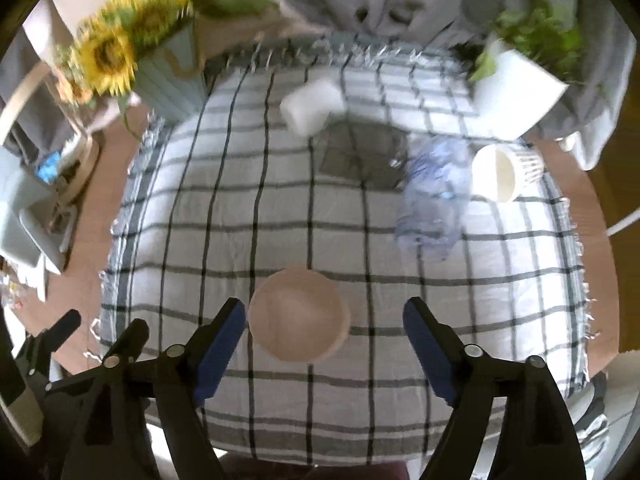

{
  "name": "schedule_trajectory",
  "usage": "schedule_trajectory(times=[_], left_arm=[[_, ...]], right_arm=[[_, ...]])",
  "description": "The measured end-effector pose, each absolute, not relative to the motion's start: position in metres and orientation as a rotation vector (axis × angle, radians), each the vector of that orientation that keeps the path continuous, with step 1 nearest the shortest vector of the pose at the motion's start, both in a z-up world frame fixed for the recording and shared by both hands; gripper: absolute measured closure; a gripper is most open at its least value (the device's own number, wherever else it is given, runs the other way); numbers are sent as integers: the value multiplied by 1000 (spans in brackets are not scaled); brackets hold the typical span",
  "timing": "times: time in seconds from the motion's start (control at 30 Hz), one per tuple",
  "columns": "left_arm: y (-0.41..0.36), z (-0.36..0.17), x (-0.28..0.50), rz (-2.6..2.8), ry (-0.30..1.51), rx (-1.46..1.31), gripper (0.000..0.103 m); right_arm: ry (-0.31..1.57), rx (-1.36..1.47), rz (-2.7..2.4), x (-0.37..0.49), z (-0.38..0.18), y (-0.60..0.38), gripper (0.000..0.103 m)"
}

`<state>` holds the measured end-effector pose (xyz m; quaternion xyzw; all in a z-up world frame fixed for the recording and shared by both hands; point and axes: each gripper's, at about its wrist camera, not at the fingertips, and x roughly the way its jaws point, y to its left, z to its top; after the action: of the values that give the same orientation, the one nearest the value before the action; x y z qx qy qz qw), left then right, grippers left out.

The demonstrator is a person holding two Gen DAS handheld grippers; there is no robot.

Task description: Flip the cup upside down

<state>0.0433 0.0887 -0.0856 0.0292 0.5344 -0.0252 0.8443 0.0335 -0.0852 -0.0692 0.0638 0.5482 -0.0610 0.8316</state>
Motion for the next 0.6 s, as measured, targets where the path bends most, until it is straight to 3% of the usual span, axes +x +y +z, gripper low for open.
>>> schedule_trajectory(times=[0.6], left_arm=[[49,-16,-7,-138,931,130,1]], right_arm=[[939,221,-237,-56,-6,-123,10]])
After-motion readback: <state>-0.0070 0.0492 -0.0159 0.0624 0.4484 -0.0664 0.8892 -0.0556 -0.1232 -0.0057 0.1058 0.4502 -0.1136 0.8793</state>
